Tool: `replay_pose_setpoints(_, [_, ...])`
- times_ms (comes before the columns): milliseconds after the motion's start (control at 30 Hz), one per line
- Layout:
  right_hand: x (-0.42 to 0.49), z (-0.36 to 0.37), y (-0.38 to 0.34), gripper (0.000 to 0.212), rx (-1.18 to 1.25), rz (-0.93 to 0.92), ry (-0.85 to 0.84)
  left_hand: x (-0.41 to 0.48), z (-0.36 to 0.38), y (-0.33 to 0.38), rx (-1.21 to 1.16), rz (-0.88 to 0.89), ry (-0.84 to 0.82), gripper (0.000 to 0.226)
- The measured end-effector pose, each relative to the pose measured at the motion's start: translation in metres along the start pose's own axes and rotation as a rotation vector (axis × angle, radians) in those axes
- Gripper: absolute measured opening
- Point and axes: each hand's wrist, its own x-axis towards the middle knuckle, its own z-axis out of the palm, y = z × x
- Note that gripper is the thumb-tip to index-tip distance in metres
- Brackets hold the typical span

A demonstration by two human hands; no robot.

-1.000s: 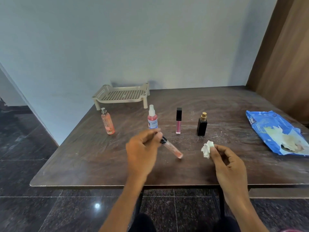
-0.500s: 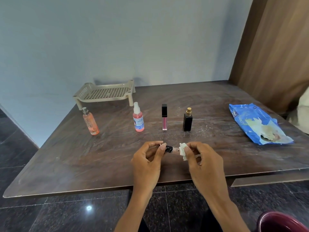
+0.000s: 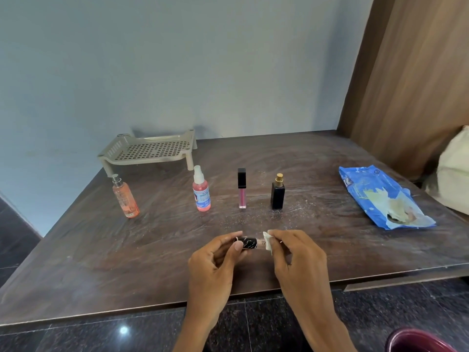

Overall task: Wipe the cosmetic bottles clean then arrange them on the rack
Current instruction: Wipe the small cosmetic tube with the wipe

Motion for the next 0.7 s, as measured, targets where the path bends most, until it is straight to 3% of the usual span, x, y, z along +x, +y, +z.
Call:
replay_pose_setpoints(100, [0.003,0.005,-0.006,0.018,0.003,-0.007,-0.027,-0.001,0.000,0.000,0.075,0.043,-0.002,0.022])
replay_pose_setpoints(433, [0.001,0.024,-0.020,0.021,0.028,-0.159,-0.037,0.001,-0.001,-0.006,0.175,0.073,0.031,0.010])
replay_pose_setpoints(600, [-0.003,0.016,-0.006,0.032,0.019,-0.080,-0.030,0.000,0.000,-0.007,0.122,0.044,0.048,0.009])
replay_pose_setpoints(700, [-0.001,0.011,0.002,0.027,-0.012,-0.010,0.003,0.000,0.000,-0.007,0.108,0.028,0.053,0.010])
